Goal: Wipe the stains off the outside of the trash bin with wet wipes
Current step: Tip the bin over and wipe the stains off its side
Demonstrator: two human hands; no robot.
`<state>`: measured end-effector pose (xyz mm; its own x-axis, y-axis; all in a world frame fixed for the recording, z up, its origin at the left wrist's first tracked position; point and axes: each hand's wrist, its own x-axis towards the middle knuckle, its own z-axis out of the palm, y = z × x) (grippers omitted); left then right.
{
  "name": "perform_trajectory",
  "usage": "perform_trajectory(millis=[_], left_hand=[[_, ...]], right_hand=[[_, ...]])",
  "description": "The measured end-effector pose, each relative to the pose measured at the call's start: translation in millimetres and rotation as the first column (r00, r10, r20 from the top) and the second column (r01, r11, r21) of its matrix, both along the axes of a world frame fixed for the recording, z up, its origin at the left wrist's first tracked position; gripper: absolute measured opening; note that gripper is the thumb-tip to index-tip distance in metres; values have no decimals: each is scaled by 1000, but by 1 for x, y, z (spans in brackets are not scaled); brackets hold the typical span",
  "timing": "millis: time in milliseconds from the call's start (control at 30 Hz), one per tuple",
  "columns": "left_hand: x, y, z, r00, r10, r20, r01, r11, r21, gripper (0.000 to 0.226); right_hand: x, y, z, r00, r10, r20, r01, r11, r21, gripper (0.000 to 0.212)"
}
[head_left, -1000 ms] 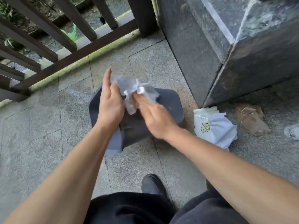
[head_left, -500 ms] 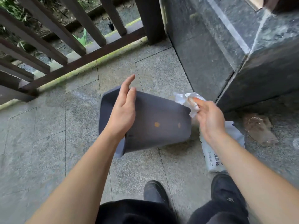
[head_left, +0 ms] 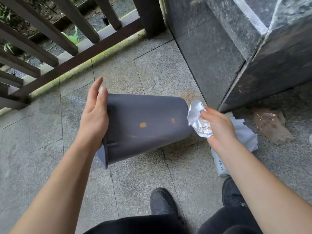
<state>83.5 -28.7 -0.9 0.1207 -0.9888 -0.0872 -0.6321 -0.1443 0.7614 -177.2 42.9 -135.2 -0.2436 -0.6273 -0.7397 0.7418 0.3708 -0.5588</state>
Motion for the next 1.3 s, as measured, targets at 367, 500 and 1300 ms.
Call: perform_trajectory(millis=[367,500,1300], left_hand=[[-4,-3,-7,968,-129,214,151,984,-90,60],[1,-4,-9,983,-137,119,148,985,-92,59],[-18,-9,-14,996,-20,88,25,999,-48,75]], right_hand=[[28,-10,-13,478,232,-847,-305,948,87,48],[38,-8,-27,352,325,-877,-536,839,96,52],[73,16,-23,189,397,-898,-656,732,185,62]])
